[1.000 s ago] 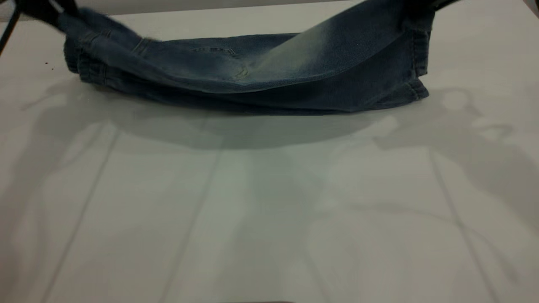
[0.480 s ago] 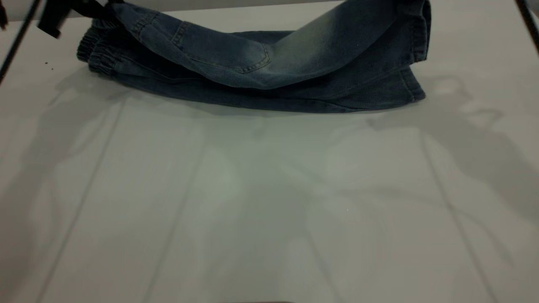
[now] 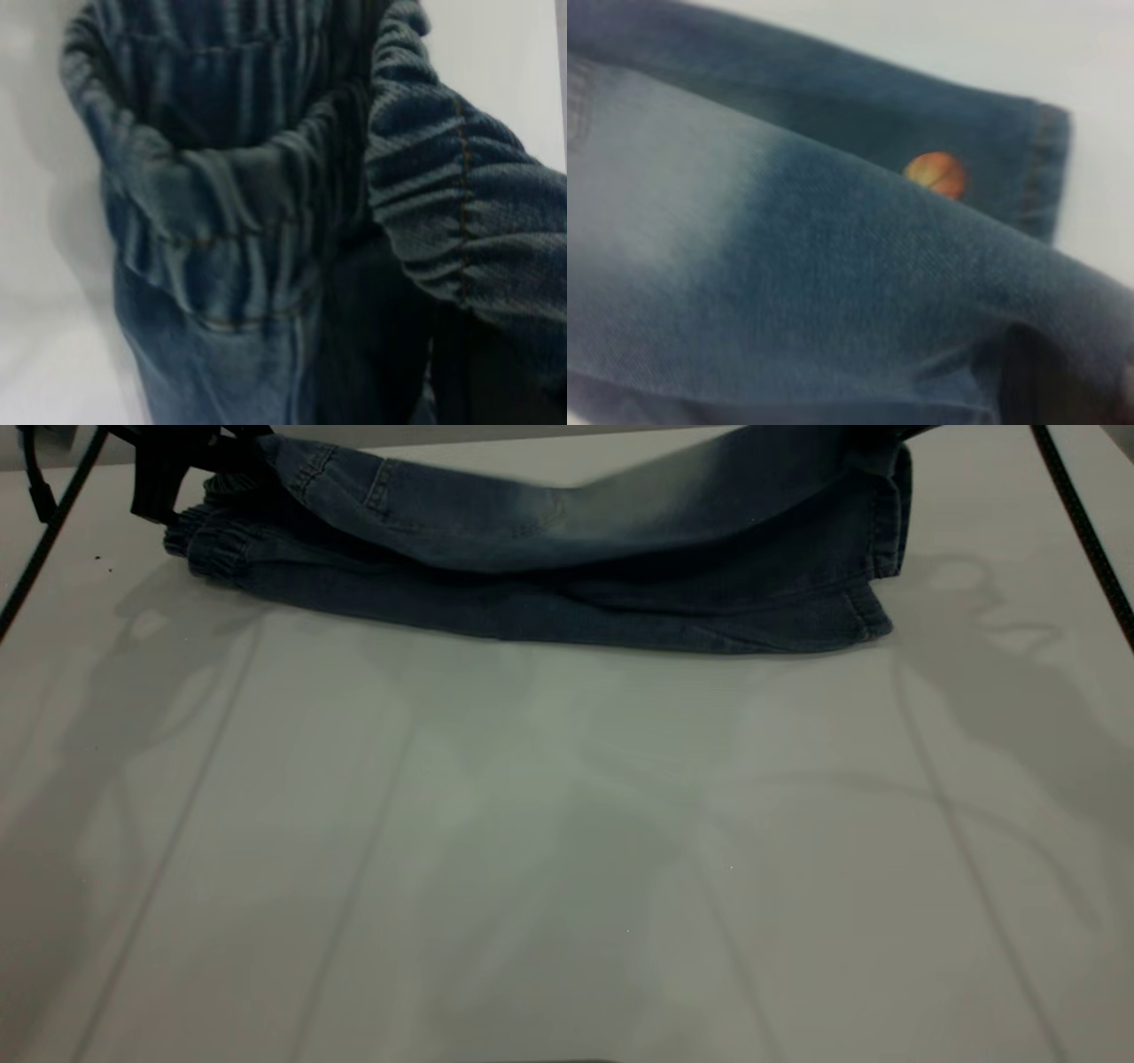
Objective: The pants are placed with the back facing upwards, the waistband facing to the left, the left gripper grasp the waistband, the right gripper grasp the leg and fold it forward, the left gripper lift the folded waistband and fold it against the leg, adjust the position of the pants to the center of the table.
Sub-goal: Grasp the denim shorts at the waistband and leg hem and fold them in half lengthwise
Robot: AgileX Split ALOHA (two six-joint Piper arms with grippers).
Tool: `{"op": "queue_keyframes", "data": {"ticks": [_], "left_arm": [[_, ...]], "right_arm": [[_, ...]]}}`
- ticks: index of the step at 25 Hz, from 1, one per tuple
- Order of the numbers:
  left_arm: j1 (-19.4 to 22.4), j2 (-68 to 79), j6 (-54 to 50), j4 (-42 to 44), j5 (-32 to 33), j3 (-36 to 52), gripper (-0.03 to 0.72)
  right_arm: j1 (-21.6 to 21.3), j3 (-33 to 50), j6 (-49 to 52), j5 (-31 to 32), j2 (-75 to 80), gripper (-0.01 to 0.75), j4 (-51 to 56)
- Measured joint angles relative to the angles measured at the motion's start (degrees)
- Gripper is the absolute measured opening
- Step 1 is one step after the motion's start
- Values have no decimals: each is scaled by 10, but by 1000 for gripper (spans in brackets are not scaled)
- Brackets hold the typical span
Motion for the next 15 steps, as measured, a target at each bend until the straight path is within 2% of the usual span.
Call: {"op": "queue_keyframes", "data": {"ticks": [4, 7, 11, 15], "left_arm": [[0, 9, 0, -2, -13, 0, 92], [0, 10, 28, -3, -23, 0, 102], [0, 12, 104, -7, -37, 0, 147], [0, 13, 186, -8, -38, -10, 251]], "right_arm": [[-8, 0, 0, -33, 4, 57, 2], [-8, 0, 0, -49, 5, 121, 4], [-8, 0, 0, -57, 5, 272, 4], [-8, 0, 0, -50, 4, 432, 4]]}}
